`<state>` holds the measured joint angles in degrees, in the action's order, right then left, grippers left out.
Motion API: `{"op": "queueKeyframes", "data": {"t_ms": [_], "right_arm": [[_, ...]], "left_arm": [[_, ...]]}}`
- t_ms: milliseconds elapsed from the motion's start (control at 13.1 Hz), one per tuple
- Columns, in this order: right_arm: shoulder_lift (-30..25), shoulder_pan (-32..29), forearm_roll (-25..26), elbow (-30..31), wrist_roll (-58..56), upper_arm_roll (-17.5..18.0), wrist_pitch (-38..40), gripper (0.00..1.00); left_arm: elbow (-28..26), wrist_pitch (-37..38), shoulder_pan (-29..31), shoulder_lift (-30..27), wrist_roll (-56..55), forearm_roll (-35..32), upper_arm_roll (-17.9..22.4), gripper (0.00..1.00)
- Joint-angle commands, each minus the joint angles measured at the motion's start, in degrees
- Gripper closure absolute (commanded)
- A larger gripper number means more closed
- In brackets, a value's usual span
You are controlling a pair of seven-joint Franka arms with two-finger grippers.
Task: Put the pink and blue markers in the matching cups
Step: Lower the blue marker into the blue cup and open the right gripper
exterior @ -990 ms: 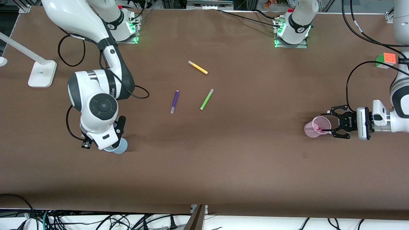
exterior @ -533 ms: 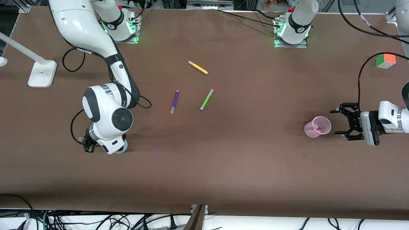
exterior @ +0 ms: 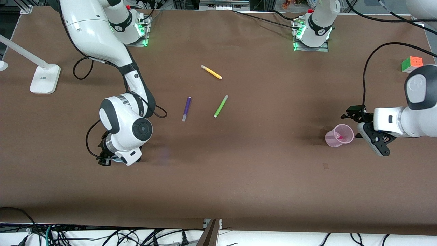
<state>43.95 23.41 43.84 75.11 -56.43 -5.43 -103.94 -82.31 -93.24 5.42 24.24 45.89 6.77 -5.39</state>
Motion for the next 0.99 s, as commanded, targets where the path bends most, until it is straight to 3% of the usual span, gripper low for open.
{"op": "queueKeyframes", "data": {"t_ms": [0, 381, 686, 914], "right_arm": [[-1.6, 0.4, -5.0, -3.8, 1.0, -0.1, 0.7, 0.00], [-6.5, -5.4, -27.7, -7.7, 12.1, -1.8, 0.8, 0.00], [-10.5, -10.0, -40.5, -7.8, 30.6, -2.1, 2.7, 0.00], [-13.1, -11.4, -43.8, -7.7, 42.7, -2.1, 8.0, 0.00]], "left_arm": [[4.5, 5.9, -3.2, -1.1, -11.7, -6.0, 0.6, 0.00], [3.3, 7.5, -9.7, -8.4, -38.4, -8.3, 1.8, 0.00], [-11.5, -3.1, -9.2, -21.3, -47.2, -7.7, 4.4, 0.00], [-19.4, -5.5, -7.4, -27.3, -47.3, -8.3, 4.4, 0.00]]}}
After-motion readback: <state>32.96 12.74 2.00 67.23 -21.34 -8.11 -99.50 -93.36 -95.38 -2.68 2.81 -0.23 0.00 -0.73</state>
